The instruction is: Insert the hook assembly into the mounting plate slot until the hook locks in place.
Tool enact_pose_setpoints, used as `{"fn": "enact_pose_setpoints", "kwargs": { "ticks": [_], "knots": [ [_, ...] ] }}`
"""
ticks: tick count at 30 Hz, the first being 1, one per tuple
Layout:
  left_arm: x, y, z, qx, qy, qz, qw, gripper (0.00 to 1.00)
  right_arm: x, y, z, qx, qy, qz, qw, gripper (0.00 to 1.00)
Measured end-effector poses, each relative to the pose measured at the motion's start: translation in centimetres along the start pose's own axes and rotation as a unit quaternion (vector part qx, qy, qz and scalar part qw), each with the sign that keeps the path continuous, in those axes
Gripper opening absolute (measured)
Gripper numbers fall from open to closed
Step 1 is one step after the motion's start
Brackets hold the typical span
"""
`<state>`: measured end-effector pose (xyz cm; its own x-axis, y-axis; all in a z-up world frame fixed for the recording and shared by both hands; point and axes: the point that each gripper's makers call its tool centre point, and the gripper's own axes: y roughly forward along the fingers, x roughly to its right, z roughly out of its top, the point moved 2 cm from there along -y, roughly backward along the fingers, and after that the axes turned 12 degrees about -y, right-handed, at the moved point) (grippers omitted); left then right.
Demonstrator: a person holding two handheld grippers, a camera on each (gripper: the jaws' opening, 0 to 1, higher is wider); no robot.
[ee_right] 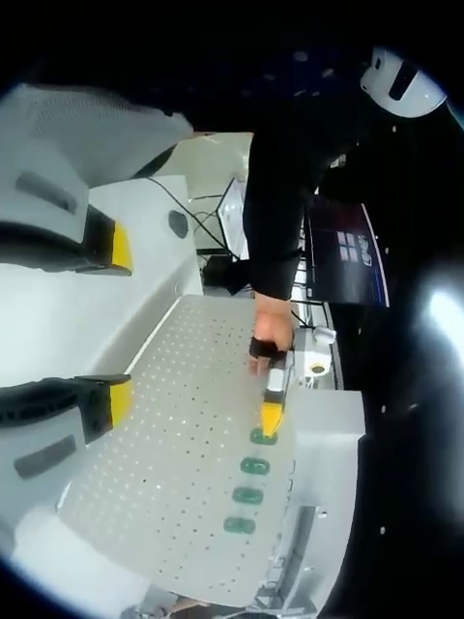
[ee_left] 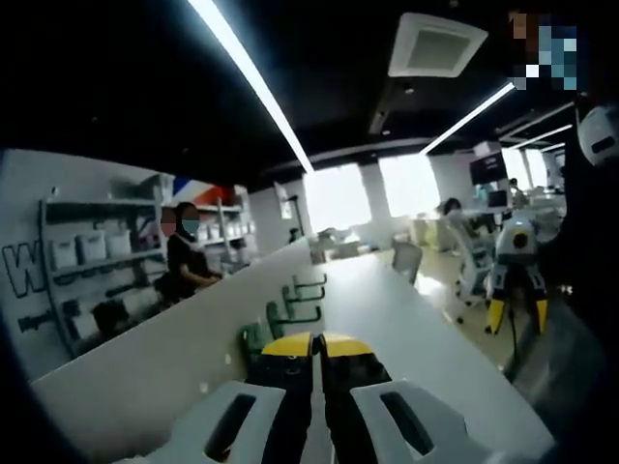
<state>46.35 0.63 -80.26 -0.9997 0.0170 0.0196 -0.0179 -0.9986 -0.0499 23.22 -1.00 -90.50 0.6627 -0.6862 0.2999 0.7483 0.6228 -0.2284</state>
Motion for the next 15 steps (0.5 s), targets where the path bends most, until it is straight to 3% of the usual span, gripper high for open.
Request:
{"fn": "enact_pose_setpoints", "kwargs": {
  "ticks": [15],
  "knots": [
    [-0.28,-0.38,0.22,-0.002,-0.004,-0.001,1.0000,0.02,0.27,0.68,-0.23,0.002,0.002,0.013,0.9999,0.39]
  ]
}}
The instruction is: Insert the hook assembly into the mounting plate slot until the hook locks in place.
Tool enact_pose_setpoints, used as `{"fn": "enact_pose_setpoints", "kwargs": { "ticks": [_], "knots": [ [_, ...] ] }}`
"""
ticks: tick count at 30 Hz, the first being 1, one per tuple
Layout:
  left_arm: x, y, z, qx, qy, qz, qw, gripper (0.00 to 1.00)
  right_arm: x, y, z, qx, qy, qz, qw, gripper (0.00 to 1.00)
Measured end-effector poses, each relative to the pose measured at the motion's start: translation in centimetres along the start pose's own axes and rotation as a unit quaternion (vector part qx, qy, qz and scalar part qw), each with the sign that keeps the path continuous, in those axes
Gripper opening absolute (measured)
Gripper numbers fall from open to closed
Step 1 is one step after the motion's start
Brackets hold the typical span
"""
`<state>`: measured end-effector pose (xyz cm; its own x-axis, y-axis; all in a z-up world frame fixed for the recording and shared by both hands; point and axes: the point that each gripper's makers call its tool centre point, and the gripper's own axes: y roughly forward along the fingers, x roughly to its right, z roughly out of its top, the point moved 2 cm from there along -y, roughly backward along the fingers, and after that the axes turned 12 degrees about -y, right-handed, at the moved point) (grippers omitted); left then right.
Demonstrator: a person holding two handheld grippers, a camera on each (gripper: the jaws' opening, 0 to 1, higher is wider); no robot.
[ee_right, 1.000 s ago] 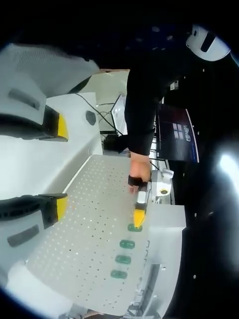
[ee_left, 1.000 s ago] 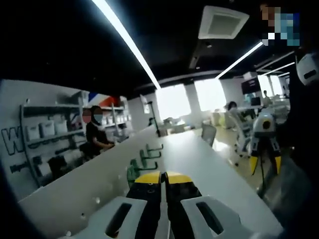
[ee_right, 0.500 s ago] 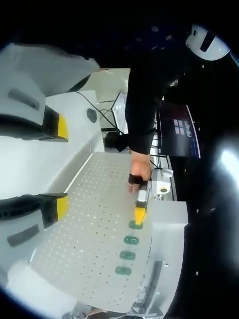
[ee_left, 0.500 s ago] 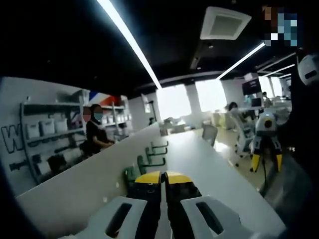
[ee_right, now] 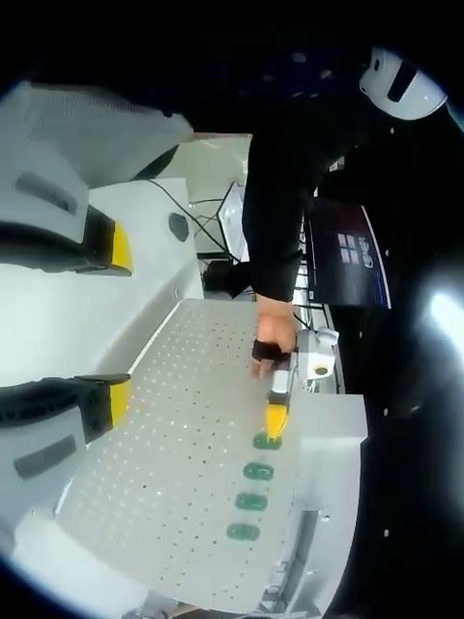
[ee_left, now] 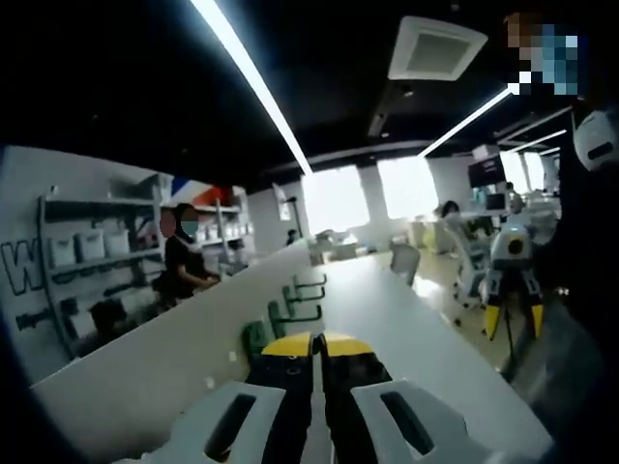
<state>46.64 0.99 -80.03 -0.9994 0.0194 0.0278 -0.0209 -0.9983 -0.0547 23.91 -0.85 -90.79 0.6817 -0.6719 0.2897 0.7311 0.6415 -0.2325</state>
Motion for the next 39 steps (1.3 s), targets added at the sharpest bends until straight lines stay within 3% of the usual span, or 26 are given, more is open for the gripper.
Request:
{"fn": "enact_pose_setpoints", "kwargs": {
  "ticks": [2,11,19,25,39],
  "knots": [
    [-0.6,0.1,-0.2,-0.017,0.005,0.025,0.9995,0.02,0.0,0.1,0.0,0.000,-0.001,0.002,1.0000,0.38],
    [0.0,0.8,-0.6,-0.010,0.005,0.019,0.9998,0.02,0.0,-0.3,0.1,0.003,-0.003,0.002,1.0000,0.38],
    [0.3,0.9,-0.7,-0.012,0.041,0.037,0.9984,0.05,0.1,-0.7,0.5,0.006,-0.008,-0.006,0.9999,0.39],
    [0.7,0.6,-1.0,-0.020,0.038,0.047,0.9979,0.25,-0.1,-0.7,0.7,0.006,-0.011,-0.008,0.9999,0.39],
    [3.5,-2.2,-0.9,0.003,0.017,0.065,0.9977,0.41,-0.4,-0.6,1.6,0.014,-0.024,-0.003,0.9996,0.39]
  ]
}}
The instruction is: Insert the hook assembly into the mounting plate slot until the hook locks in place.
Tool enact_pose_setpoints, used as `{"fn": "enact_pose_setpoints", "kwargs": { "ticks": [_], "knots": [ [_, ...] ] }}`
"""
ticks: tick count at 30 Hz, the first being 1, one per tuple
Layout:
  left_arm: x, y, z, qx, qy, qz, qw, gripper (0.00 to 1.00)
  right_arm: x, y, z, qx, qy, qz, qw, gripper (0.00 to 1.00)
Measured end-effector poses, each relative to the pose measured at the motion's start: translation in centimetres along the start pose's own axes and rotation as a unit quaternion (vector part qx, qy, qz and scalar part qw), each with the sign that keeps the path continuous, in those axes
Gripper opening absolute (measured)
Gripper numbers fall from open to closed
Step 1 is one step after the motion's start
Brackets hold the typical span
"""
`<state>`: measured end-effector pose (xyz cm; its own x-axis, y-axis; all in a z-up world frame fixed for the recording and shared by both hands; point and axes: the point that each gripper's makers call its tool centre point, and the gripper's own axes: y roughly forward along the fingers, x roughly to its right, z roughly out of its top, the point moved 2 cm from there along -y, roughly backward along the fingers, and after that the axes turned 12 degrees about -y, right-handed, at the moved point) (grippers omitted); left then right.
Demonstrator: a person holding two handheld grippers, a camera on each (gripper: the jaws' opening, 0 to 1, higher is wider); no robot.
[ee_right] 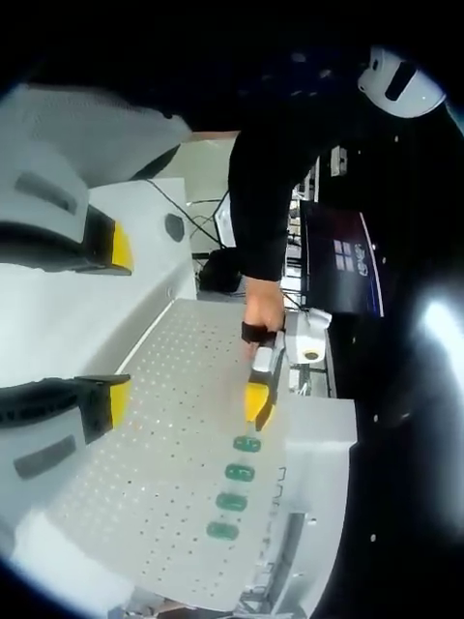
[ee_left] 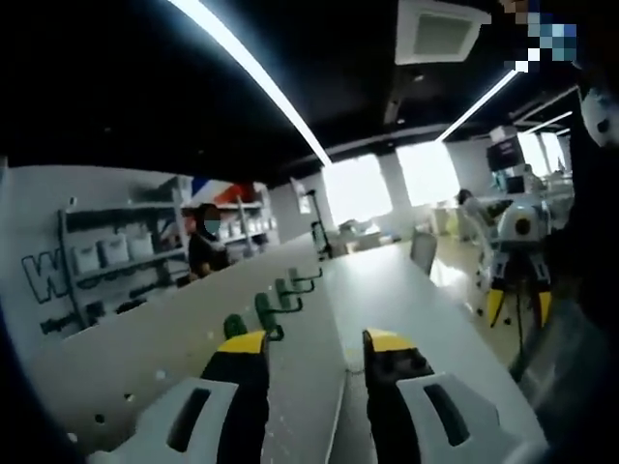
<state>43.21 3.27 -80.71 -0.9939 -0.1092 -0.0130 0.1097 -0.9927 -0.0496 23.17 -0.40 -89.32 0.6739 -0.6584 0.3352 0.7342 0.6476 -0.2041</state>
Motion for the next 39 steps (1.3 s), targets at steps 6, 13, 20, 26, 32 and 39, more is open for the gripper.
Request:
{"fn": "enact_pose_setpoints", "kwargs": {
  "ticks": [6,13,20,26,32,39],
  "knots": [
    [1.2,-1.4,-0.4,0.005,-0.018,0.014,0.9997,0.46,-0.2,0.2,0.2,0.002,-0.004,0.008,1.0000,0.39],
    [2.2,-3.3,-1.0,0.007,-0.035,0.034,0.9988,0.50,-0.1,0.1,0.7,0.006,-0.011,0.013,0.9998,0.39],
    [4.1,-5.6,-2.1,0.001,-0.047,0.049,0.9977,0.55,-0.3,0.3,1.1,0.013,-0.016,0.020,0.9996,0.40],
    [5.3,-7.2,-2.8,0.012,-0.068,0.064,0.9956,0.56,-0.3,0.3,1.3,0.016,-0.019,0.024,0.9994,0.40],
    [6.8,-8.9,-3.3,0.018,-0.071,0.087,0.9935,0.59,-0.1,0.2,1.7,0.021,-0.023,0.022,0.9993,0.40],
    [8.2,-11.4,-3.8,0.027,-0.080,0.118,0.9894,0.62,-0.1,0.4,2.2,0.026,-0.026,0.021,0.9991,0.41]
  ]
}}
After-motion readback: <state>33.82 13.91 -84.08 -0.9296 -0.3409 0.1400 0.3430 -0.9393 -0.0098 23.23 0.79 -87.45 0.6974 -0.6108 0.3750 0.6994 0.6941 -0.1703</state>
